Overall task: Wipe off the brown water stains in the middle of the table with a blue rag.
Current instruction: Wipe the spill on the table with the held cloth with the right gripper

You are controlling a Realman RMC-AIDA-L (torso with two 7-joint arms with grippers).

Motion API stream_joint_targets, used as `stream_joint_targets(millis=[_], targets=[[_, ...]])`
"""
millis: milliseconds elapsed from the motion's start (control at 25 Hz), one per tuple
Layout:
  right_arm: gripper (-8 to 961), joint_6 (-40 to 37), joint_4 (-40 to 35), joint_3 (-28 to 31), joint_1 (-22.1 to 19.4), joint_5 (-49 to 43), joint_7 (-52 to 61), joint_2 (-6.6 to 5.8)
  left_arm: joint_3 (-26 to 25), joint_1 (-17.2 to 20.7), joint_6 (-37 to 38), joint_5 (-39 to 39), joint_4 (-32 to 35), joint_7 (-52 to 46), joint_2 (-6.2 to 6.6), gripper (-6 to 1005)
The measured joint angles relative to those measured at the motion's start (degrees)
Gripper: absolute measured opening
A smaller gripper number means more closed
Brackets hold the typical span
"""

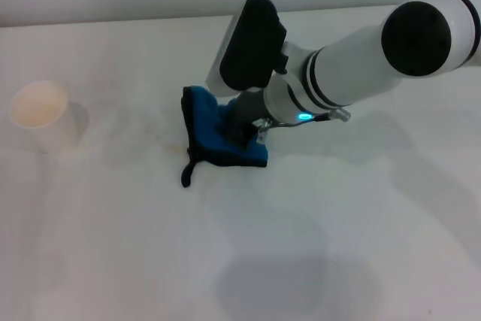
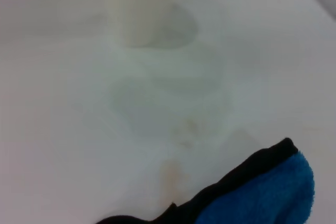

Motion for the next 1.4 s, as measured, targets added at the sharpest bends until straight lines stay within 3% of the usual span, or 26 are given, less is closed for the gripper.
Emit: stream_joint_targets(millis=[160,440,760,1160,1400], targets=[[92,0.84,-0.28,-1.79,0.03,-0.20,0.83,-0.02,0.00,0.00,0.01,0.00,0.00,0.00,0.00,875],[92,5.93,-5.78,-11.73,1.57,4.05,0.61,-0.02,0.00,-0.01,0.03,0.06,0.02,0.00,0.00,876],[91,17.04,-13.00,-13.70,2.10,7.04,-6.68,-0.03,0.00,-0.07,0.03,0.22,0.47,0.00,-0.02,876],[91,4.98,-5.57,-15.67,2.66,8.33,-6.58,-0.03,0.08,0.05,0.03,0.32,0.65,0.00,-0.21,876],[92,2.02,-4.33,-15.44,2.35,8.43,-6.16,-0.02,0.05,0.11,0.03,0.34,0.72,0.00,-0.27,875]])
